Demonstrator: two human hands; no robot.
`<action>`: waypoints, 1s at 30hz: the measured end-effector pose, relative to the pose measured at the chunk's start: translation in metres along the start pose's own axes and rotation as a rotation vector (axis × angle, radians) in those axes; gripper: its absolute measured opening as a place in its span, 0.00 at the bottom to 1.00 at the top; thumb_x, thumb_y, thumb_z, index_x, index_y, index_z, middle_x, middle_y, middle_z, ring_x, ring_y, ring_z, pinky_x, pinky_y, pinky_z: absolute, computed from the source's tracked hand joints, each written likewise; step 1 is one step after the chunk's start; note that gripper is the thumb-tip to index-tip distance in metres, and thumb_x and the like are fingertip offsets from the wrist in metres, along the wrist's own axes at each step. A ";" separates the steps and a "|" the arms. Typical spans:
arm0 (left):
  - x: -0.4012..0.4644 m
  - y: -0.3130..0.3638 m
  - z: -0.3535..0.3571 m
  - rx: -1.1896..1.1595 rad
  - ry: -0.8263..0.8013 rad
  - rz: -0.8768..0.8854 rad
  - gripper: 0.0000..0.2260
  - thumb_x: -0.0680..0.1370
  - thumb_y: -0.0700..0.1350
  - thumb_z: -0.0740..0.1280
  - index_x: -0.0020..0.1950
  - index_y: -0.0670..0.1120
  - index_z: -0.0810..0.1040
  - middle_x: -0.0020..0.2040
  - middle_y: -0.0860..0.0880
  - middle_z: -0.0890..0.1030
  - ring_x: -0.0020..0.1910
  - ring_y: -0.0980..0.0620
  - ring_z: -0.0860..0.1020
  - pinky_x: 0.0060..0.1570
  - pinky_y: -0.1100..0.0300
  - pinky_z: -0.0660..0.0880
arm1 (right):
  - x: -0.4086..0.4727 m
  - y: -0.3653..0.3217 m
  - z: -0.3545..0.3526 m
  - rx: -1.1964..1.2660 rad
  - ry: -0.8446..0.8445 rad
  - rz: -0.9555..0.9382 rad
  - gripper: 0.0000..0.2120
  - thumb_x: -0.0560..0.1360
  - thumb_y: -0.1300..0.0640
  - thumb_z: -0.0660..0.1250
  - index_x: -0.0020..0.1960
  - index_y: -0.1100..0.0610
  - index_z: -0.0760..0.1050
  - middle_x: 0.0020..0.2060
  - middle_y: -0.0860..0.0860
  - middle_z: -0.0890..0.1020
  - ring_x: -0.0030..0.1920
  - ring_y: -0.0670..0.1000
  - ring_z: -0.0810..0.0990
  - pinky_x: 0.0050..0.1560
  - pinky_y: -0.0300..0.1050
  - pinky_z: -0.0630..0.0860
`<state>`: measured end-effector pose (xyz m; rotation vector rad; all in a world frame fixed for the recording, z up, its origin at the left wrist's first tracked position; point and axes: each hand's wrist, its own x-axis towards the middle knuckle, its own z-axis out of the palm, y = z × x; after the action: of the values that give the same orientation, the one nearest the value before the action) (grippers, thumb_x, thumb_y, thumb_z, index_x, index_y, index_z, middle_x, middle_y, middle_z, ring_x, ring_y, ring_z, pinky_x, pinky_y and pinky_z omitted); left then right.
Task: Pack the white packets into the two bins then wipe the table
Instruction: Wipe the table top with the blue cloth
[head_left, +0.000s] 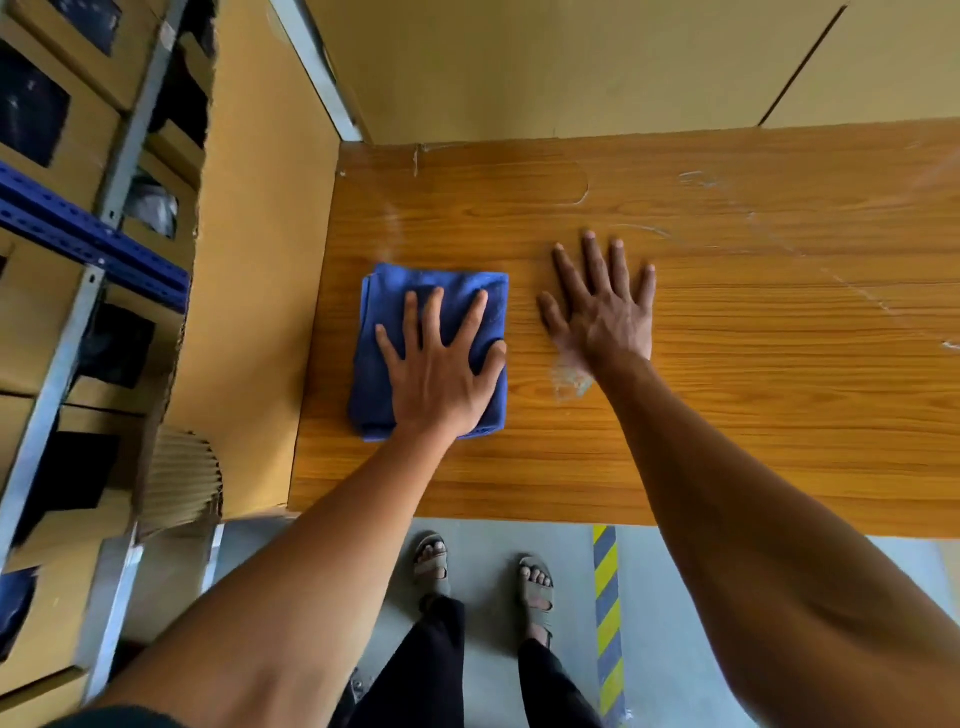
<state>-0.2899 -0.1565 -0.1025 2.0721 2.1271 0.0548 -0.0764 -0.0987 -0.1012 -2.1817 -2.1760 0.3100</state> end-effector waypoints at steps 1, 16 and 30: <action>0.016 0.001 -0.001 -0.003 0.000 0.008 0.30 0.83 0.72 0.48 0.84 0.67 0.52 0.86 0.48 0.52 0.86 0.41 0.46 0.78 0.26 0.45 | 0.008 0.000 -0.001 -0.004 0.010 0.009 0.34 0.83 0.30 0.39 0.85 0.40 0.43 0.86 0.47 0.43 0.85 0.56 0.42 0.80 0.71 0.44; 0.066 0.001 0.000 0.023 0.029 0.079 0.30 0.84 0.71 0.44 0.85 0.64 0.50 0.87 0.51 0.50 0.86 0.41 0.46 0.78 0.27 0.47 | 0.054 -0.006 -0.002 -0.018 0.040 0.089 0.35 0.82 0.29 0.39 0.85 0.40 0.40 0.86 0.49 0.42 0.85 0.58 0.40 0.79 0.72 0.44; 0.194 0.009 -0.017 -0.020 -0.011 -0.044 0.33 0.81 0.72 0.46 0.85 0.63 0.50 0.87 0.47 0.49 0.85 0.39 0.45 0.78 0.27 0.43 | 0.056 -0.004 0.001 -0.011 0.056 0.087 0.35 0.82 0.28 0.38 0.85 0.40 0.40 0.86 0.48 0.41 0.85 0.57 0.39 0.80 0.71 0.43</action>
<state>-0.2873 0.0389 -0.1034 2.0084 2.1560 0.0581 -0.0809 -0.0428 -0.1078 -2.2669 -2.0630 0.2371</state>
